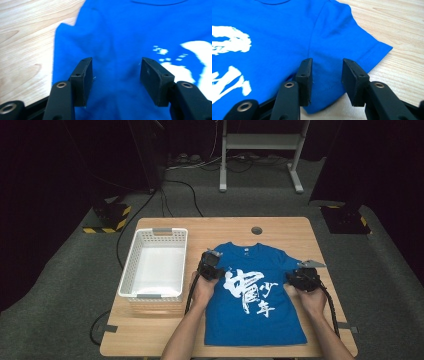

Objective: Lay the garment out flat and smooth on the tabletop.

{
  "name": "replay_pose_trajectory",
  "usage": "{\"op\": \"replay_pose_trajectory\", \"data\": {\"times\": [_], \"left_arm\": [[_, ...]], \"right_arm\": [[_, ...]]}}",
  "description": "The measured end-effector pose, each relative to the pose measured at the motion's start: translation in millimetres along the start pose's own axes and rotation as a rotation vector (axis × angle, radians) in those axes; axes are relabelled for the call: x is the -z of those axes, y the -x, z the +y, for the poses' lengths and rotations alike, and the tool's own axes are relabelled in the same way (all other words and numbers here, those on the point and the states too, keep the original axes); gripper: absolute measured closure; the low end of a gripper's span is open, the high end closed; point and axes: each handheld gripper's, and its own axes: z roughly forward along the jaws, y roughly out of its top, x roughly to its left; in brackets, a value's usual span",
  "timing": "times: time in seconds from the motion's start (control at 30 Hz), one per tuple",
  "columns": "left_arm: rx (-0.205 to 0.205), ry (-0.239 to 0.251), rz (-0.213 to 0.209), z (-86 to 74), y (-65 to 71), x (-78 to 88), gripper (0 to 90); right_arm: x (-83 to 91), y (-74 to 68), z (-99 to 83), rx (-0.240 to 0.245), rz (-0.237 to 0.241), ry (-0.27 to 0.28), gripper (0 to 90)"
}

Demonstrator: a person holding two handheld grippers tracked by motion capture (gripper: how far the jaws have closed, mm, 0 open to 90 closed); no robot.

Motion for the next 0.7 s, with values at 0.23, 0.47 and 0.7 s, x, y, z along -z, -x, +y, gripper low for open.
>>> {"op": "replay_pose_trajectory", "data": {"times": [0.23, 0.47, 0.7], "left_arm": [[-0.022, 0.056, -0.109, -21.1, 22.3, 19.5, 42.3], [-0.006, 0.055, -0.117, -40.0, 24.9, 18.7, 41.4], [0.013, 0.106, -0.11, -56.0, 19.9, 23.4, 40.5]], "right_arm": [[12.7, 5.8, -11.1, -0.027, 0.007, 0.004, 56.0], [20.8, 6.0, -18.8, -0.03, 0.003, 0.013, 54.1], [26.8, 3.2, -30.2, -0.038, 0.006, 0.008, 51.6]]}}
